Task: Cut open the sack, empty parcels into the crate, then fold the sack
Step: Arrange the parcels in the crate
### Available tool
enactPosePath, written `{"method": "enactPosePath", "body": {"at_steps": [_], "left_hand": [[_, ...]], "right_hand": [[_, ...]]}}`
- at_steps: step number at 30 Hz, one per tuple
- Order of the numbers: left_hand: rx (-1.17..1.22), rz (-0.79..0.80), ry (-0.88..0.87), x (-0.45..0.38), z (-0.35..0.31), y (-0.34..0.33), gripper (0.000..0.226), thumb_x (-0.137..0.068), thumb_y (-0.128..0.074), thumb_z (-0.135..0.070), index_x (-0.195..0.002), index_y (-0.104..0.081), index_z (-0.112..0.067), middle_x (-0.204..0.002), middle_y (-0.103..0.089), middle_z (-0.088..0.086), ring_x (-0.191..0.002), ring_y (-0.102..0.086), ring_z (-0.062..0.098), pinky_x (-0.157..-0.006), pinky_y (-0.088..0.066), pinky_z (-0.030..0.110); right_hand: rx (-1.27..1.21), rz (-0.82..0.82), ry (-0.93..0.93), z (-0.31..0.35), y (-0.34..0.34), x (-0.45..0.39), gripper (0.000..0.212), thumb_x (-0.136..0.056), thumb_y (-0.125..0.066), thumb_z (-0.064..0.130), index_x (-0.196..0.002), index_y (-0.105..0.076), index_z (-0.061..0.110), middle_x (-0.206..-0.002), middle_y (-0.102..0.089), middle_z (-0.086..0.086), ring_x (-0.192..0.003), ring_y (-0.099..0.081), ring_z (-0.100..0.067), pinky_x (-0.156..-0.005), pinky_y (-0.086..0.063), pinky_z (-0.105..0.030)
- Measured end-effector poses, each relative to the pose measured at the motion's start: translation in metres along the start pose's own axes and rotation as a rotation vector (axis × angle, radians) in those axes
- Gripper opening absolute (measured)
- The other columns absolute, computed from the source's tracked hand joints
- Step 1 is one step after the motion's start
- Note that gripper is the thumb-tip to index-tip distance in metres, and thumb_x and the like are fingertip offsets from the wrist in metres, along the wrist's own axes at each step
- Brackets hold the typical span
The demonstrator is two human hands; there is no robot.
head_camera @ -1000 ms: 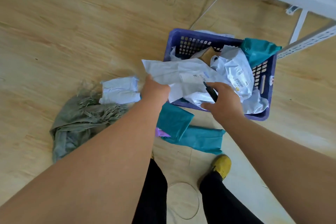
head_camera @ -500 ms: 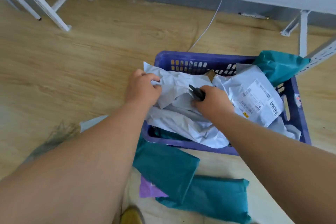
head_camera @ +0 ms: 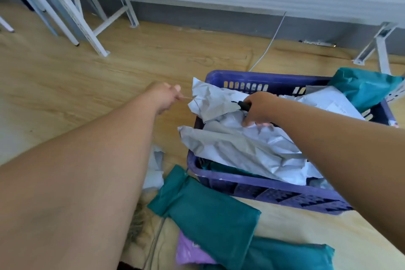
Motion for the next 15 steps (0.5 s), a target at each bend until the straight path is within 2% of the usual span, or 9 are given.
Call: {"method": "enactPosePath", "body": {"at_steps": [3, 6, 7, 9, 11, 13, 15], "left_hand": [[0.338, -0.307, -0.040, -0.006, 0.003, 0.032, 0.042, -0.103, -0.036, -0.032, -0.069, -0.057, -0.019, -0.061, -0.045, -0.001, -0.046, -0.032, 0.014, -0.043, -0.022, 0.022], [0.598, -0.550, 0.036, -0.003, 0.019, 0.051, 0.033, -0.102, -0.040, -0.025, -0.080, -0.060, -0.013, -0.063, -0.055, 0.000, -0.045, -0.043, 0.011, -0.037, -0.035, 0.018], [0.655, -0.586, 0.055, -0.001, 0.024, 0.053, 0.031, -0.102, -0.041, -0.022, -0.081, -0.060, -0.011, -0.061, -0.058, 0.001, -0.046, -0.047, 0.011, -0.040, -0.039, 0.017], [0.676, -0.632, 0.066, 0.001, 0.033, 0.058, 0.037, -0.100, -0.042, -0.018, -0.068, -0.059, -0.012, -0.045, -0.059, -0.003, -0.050, -0.056, 0.014, -0.055, -0.047, 0.020], [0.664, -0.671, 0.035, 0.002, 0.038, 0.065, 0.038, -0.099, -0.041, -0.017, -0.065, -0.058, -0.017, -0.052, -0.064, -0.006, -0.054, -0.061, 0.010, -0.067, -0.050, 0.023], [0.664, -0.670, -0.028, 0.006, 0.038, 0.074, 0.028, -0.099, -0.040, -0.018, -0.083, -0.064, -0.019, -0.071, -0.069, -0.008, -0.054, -0.061, 0.004, -0.065, -0.049, 0.022], [0.650, -0.665, -0.085, 0.010, 0.043, 0.084, 0.025, -0.100, -0.039, -0.020, -0.097, -0.064, -0.024, -0.079, -0.071, -0.011, -0.054, -0.059, 0.003, -0.058, -0.045, 0.020]], "right_hand": [[0.071, 0.017, 0.004, 0.008, -0.007, -0.004, 0.018, -0.084, -0.066, 0.021, -0.098, -0.062, 0.010, -0.078, -0.066, -0.006, -0.062, -0.055, -0.020, -0.065, -0.045, -0.025], [-0.050, 0.071, 0.011, 0.005, -0.011, -0.004, 0.030, -0.076, -0.077, 0.031, -0.090, -0.060, 0.010, -0.078, -0.069, -0.011, -0.063, -0.058, -0.023, -0.069, -0.049, -0.030], [-0.094, 0.076, 0.025, 0.006, -0.008, -0.003, 0.035, -0.073, -0.079, 0.035, -0.089, -0.059, 0.011, -0.078, -0.069, -0.012, -0.061, -0.058, -0.023, -0.068, -0.051, -0.031], [-0.137, 0.022, 0.062, 0.017, 0.004, -0.002, 0.040, -0.071, -0.081, 0.041, -0.093, -0.061, 0.013, -0.075, -0.065, -0.010, -0.058, -0.056, -0.023, -0.063, -0.048, -0.029], [-0.207, -0.062, 0.136, 0.040, 0.017, -0.002, 0.048, -0.070, -0.080, 0.045, -0.107, -0.062, 0.020, -0.086, -0.066, -0.007, -0.059, -0.055, -0.020, -0.060, -0.045, -0.027], [-0.227, 0.030, 0.242, 0.068, 0.020, -0.003, 0.064, -0.069, -0.080, 0.051, -0.124, -0.057, 0.027, -0.101, -0.067, -0.009, -0.061, -0.054, -0.018, -0.063, -0.045, -0.027], [-0.203, 0.211, 0.276, 0.093, 0.017, -0.001, 0.066, -0.068, -0.079, 0.052, -0.126, -0.057, 0.029, -0.089, -0.064, -0.008, -0.057, -0.050, -0.016, -0.060, -0.044, -0.027]]}}
Point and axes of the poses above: each hand's wrist, its own x-axis away from the middle knuckle, its own y-axis out of the back of the hand, z = x × y, the point moved 4 cm from there along -x, towards the middle knuckle
